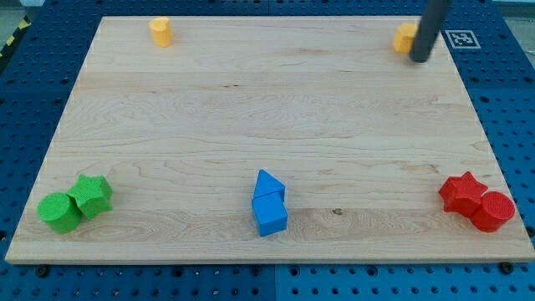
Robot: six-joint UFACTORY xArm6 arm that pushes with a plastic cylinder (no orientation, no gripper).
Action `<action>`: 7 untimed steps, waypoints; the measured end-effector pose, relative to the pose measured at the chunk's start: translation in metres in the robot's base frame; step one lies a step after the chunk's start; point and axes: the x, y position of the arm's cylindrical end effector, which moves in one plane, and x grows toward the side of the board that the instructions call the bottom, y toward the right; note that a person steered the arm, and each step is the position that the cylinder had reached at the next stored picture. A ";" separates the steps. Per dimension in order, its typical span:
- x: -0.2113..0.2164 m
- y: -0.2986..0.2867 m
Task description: Slide the yellow hexagon towards the top left
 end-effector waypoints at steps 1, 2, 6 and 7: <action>-0.032 0.029; -0.042 0.036; -0.042 -0.038; -0.042 -0.065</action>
